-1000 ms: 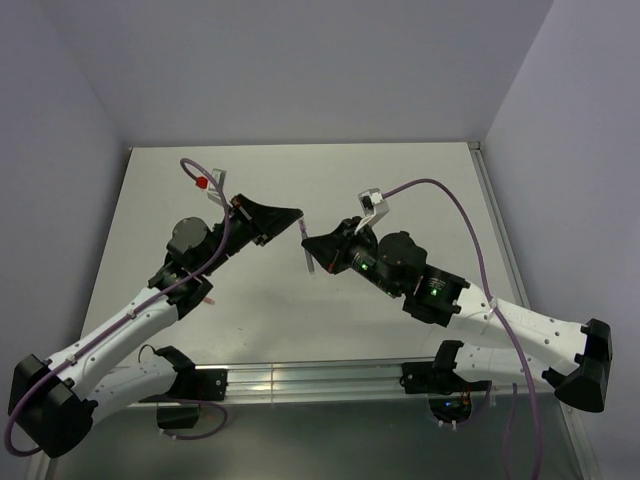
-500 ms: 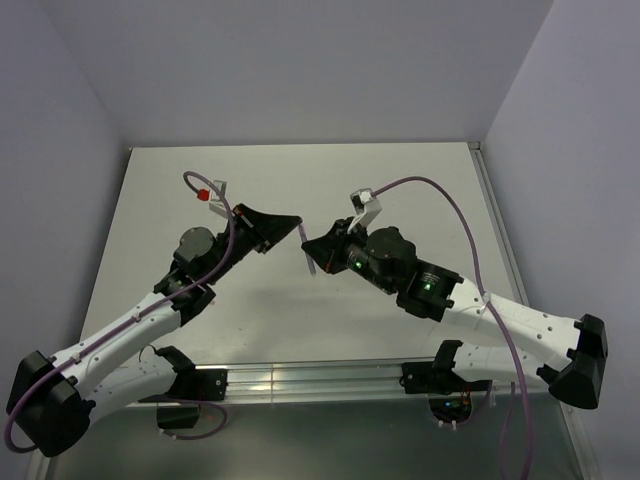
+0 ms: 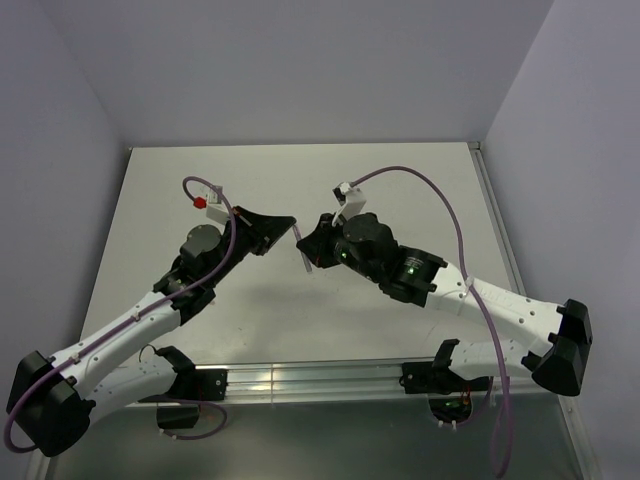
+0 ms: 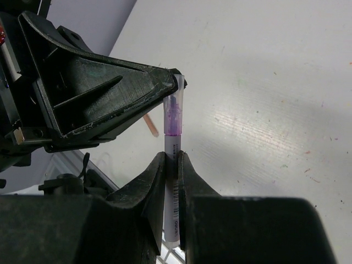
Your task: Insert the pens into the pen caps
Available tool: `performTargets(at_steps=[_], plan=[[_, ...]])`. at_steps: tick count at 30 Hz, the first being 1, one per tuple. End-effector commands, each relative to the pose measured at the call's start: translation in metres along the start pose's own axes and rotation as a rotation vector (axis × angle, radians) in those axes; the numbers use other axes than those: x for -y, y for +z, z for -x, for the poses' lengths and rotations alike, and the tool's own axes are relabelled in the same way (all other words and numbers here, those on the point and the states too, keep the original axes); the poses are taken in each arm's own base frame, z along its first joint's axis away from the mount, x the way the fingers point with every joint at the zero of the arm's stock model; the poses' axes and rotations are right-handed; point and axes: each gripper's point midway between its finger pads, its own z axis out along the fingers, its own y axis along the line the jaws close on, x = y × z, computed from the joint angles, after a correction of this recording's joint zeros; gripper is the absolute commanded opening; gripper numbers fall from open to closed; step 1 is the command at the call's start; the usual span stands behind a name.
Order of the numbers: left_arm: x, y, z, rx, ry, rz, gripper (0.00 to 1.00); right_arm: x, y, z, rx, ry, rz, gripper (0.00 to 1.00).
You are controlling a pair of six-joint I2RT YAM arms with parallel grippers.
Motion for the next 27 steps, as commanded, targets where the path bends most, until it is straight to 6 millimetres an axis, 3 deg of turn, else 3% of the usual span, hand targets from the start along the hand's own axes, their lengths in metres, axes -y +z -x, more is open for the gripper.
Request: performTargets(at_steps=[1, 20, 27], plan=[[0.024, -0.005, -0.02, -0.099, -0.047, -0.034, 0.0, -0.011, 0.0, 0.047, 0.129, 0.034, -0.003, 0.03], [0.029, -0.002, -0.007, -0.043, -0.056, -0.006, 0.0, -0.01, -0.002, 0.022, 0.024, 0.017, 0.019, 0.25], [0.028, 0.001, -0.001, -0.009, -0.053, 0.004, 0.0, -0.011, -0.003, 0.015, -0.003, 0.012, 0.031, 0.29]])
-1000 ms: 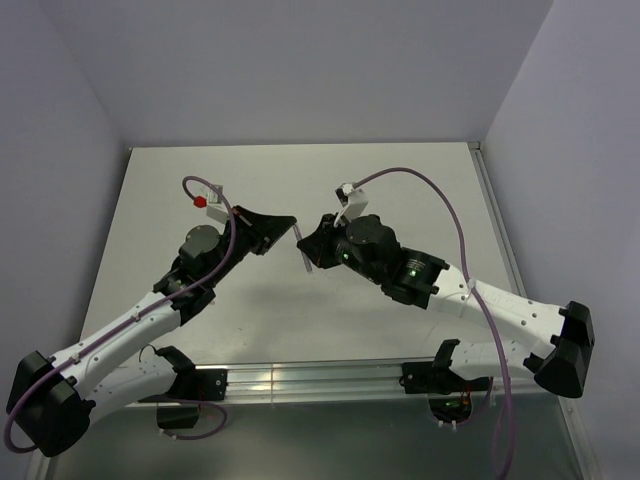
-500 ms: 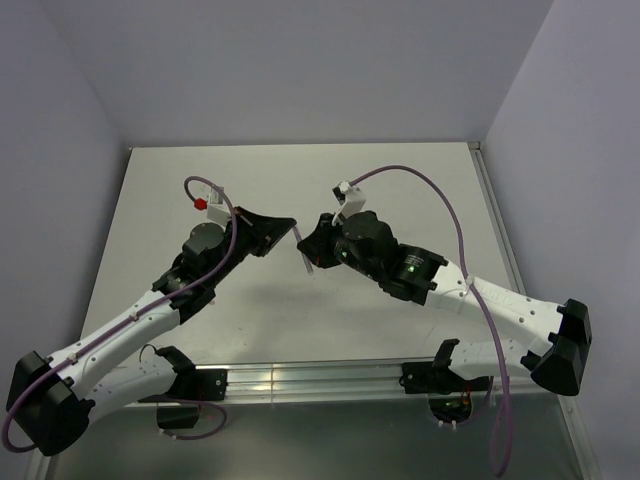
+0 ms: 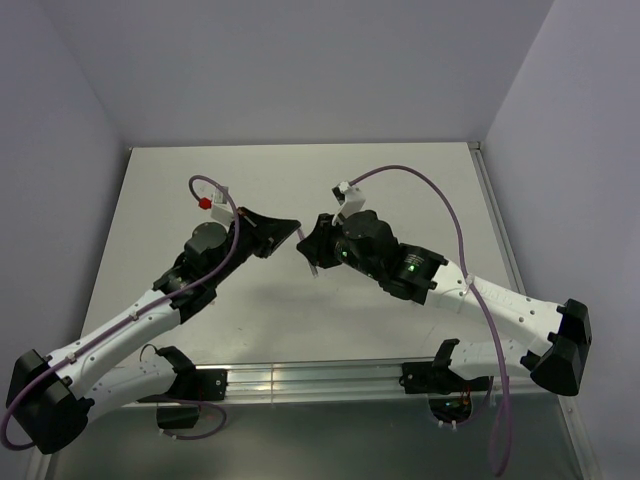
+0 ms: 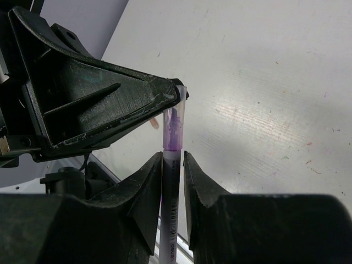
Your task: Insert the pens into the pen caps
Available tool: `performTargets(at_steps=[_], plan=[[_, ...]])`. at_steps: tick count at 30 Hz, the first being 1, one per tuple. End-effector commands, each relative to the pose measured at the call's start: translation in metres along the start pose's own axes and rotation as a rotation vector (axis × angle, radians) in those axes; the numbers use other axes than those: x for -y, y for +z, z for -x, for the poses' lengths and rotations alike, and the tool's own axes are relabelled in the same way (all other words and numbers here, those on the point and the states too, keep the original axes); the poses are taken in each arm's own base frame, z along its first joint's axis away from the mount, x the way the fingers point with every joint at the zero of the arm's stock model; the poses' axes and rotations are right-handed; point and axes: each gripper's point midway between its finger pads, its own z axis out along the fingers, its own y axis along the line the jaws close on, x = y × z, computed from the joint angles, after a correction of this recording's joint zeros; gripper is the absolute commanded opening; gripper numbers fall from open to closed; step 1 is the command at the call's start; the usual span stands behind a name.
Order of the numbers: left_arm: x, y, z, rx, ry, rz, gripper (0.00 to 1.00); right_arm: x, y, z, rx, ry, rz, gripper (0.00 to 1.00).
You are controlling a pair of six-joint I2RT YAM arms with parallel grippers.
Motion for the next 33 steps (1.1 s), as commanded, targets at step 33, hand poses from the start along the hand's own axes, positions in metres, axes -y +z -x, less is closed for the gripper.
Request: performTargets(at_steps=[33], plan=[[0.033, 0.001, 0.012, 0.039, 0.077, -0.078, 0.0, 0.004, -0.018, -0.019, -0.054, -0.005, 0.052, 0.34]])
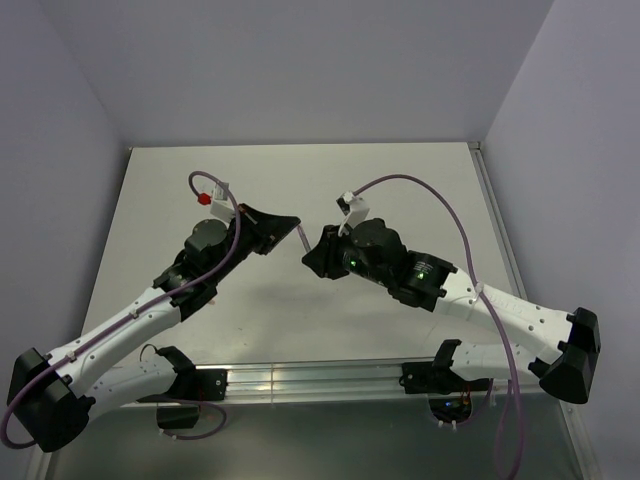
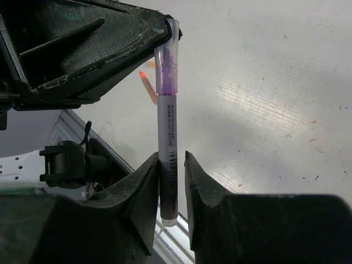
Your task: Insert the pens into the pen caps
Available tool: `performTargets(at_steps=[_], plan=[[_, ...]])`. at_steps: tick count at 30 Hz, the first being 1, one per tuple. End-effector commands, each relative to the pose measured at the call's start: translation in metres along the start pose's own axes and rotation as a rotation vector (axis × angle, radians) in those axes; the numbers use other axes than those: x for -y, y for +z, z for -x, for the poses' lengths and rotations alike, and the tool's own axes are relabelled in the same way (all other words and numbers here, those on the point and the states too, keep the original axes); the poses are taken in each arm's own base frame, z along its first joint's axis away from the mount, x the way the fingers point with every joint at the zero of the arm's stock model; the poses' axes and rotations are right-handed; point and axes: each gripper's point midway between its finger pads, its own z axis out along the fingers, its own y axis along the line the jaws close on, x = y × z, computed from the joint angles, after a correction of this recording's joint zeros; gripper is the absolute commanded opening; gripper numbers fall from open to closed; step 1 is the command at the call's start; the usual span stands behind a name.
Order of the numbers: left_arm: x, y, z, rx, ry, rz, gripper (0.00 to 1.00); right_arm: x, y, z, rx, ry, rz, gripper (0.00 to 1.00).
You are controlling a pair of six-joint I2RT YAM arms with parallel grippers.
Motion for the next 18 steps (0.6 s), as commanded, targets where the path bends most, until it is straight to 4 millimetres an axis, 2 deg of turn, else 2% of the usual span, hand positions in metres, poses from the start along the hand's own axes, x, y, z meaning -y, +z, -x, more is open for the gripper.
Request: performTargets(at_steps=[1, 3, 5, 6, 7, 8, 10, 11, 13, 18], plan=[[0.029, -0.002, 0.008, 0.02, 0.029, -0.085, 0.0, -0.001, -0.003, 0.004, 0.017, 0.0, 0.011, 0.3], [0.029, -0.003, 0.004, 0.004, 0.039, -0.098, 0.0, 0.0, -0.003, 0.006, 0.025, 0.002, 0.003, 0.19], [0.034, -0.005, 0.005, 0.013, 0.058, -0.141, 0.0, 0.0, -0.003, 0.007, 0.034, 0.004, 0.002, 0.13], [0.036, -0.008, 0.002, -0.003, 0.064, -0.162, 0.0, 0.002, -0.003, 0.007, 0.038, 0.004, -0.002, 0.05], [0.029, -0.009, -0.003, -0.016, 0.076, -0.163, 0.0, 0.003, -0.002, 0.007, 0.039, 0.004, -0.007, 0.01], [0.037, -0.014, -0.002, -0.01, 0.084, -0.207, 0.0, 0.002, -0.002, 0.009, 0.046, 0.006, -0.001, 0.0], [0.034, -0.018, -0.008, -0.026, 0.111, -0.237, 0.0, 0.003, -0.001, 0.007, 0.052, 0.007, -0.003, 0.0], [0.041, -0.023, -0.006, -0.017, 0.122, -0.278, 0.0, 0.001, -0.002, 0.01, 0.066, 0.012, 0.008, 0.0], [0.041, -0.028, -0.011, -0.033, 0.151, -0.307, 0.0, 0.003, -0.001, 0.01, 0.078, 0.013, 0.008, 0.0], [0.054, -0.046, -0.015, -0.04, 0.204, -0.419, 0.0, 0.004, -0.005, 0.018, 0.134, 0.016, 0.013, 0.0]])
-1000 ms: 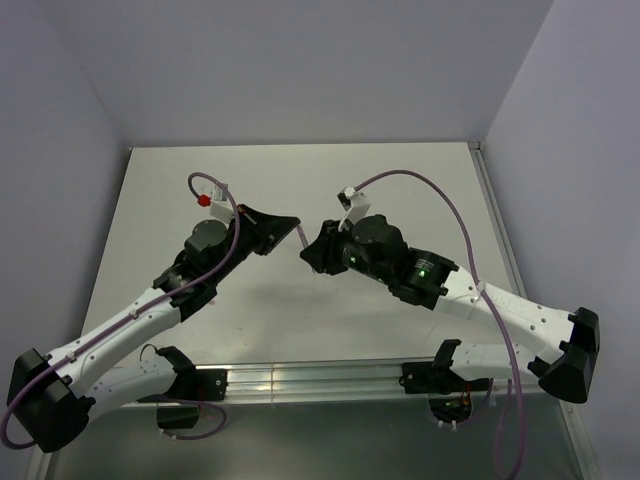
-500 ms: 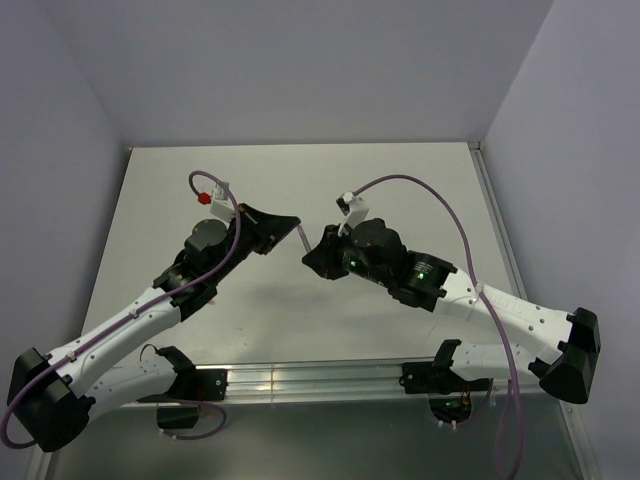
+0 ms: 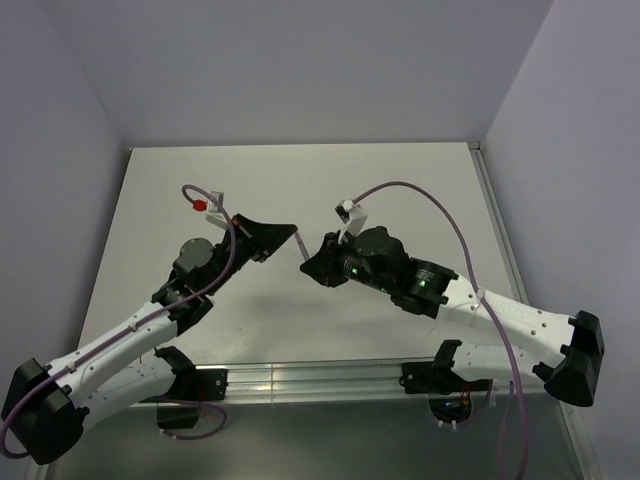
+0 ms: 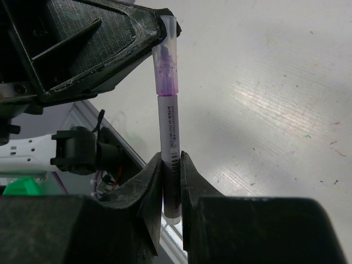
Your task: Insert the pens into the pen caps
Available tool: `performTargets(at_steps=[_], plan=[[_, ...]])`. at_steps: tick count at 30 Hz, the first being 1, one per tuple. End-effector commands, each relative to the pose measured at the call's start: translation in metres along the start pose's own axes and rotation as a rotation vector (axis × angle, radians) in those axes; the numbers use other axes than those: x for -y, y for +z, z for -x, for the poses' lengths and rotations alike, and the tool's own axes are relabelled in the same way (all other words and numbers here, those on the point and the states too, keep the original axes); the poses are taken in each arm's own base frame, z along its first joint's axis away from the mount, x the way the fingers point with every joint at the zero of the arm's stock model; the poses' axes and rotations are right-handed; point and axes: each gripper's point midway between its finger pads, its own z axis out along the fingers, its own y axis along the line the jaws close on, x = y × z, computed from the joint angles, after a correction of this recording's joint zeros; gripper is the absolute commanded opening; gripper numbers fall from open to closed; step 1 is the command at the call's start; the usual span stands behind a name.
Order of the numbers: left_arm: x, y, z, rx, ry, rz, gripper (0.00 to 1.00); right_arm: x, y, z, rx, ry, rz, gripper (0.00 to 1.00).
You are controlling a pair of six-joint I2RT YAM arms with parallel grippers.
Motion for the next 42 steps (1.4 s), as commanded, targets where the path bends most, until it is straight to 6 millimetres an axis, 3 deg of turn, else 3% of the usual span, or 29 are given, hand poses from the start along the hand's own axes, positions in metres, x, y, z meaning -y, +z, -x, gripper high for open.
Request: performTargets(at_steps=[1, 18, 42], plan=[[0.058, -0.021, -0.001, -0.027, 0.084, -0.265, 0.0, 0.01, -0.004, 0.035, 0.162, 0.017, -0.051, 0.0], [0.078, -0.042, -0.025, -0.089, 0.066, -0.389, 0.01, 0.011, -0.013, 0.058, 0.323, 0.014, -0.026, 0.0], [0.075, -0.037, -0.07, -0.167, 0.14, -0.336, 0.0, -0.01, -0.026, 0.112, 0.443, -0.018, -0.047, 0.0]])
